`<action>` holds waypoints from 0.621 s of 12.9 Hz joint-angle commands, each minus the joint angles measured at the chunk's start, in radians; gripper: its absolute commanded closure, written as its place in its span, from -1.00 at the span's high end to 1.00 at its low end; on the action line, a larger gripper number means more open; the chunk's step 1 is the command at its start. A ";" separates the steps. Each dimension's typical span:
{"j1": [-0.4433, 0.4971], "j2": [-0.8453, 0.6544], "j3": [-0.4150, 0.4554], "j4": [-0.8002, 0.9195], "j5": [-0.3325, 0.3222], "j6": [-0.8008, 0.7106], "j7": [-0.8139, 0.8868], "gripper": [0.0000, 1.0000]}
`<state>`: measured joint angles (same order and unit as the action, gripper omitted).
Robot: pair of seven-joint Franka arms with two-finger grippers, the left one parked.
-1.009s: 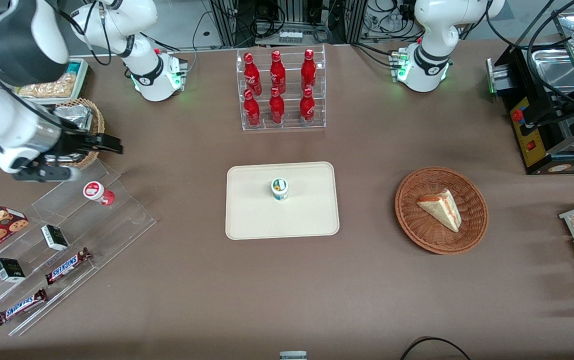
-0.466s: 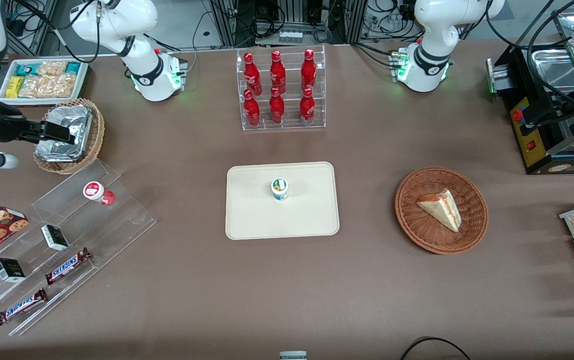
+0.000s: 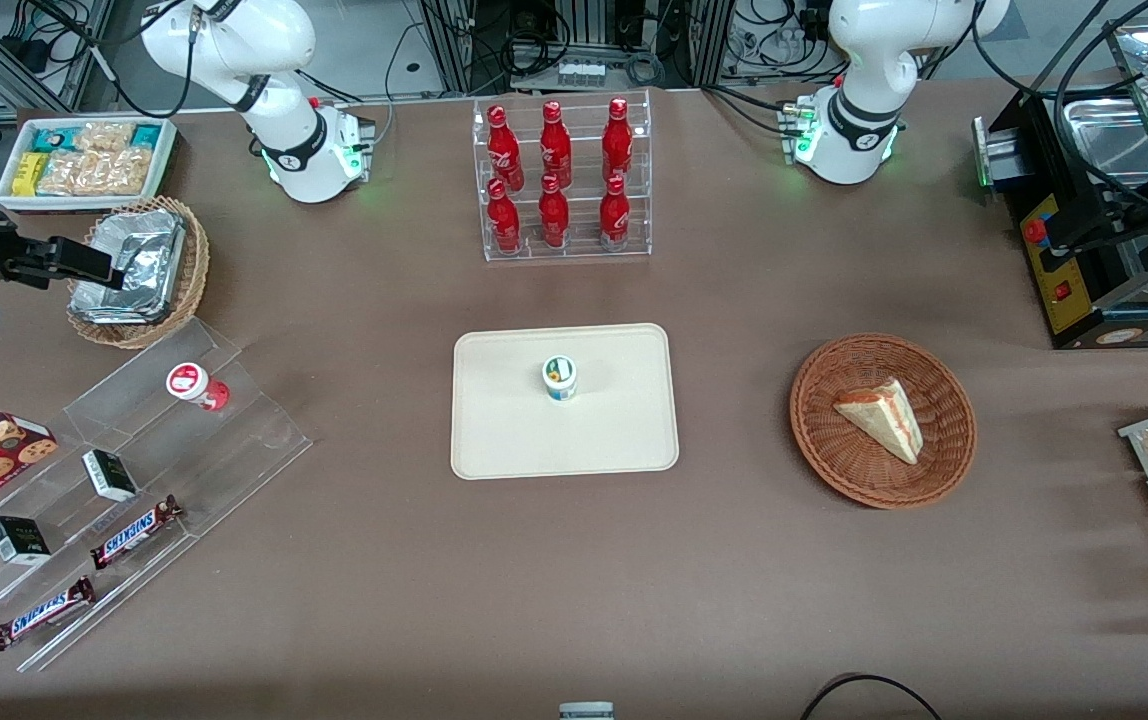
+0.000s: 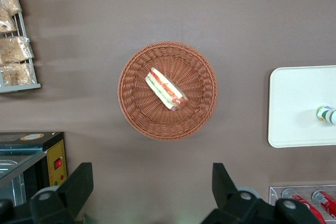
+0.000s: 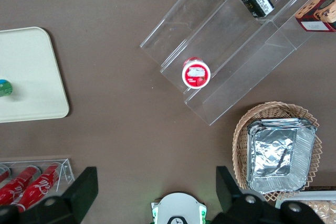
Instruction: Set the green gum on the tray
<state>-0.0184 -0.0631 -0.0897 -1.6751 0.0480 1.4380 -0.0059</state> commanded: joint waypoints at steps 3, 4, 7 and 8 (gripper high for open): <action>-0.038 0.058 0.012 0.078 0.001 -0.022 -0.051 1.00; -0.038 0.062 0.012 0.078 0.003 -0.022 -0.049 1.00; -0.023 0.066 0.018 0.080 0.001 -0.019 -0.037 1.00; -0.017 0.066 0.024 0.081 -0.005 -0.018 -0.036 1.00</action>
<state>-0.0406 -0.0159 -0.0755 -1.6363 0.0481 1.4381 -0.0428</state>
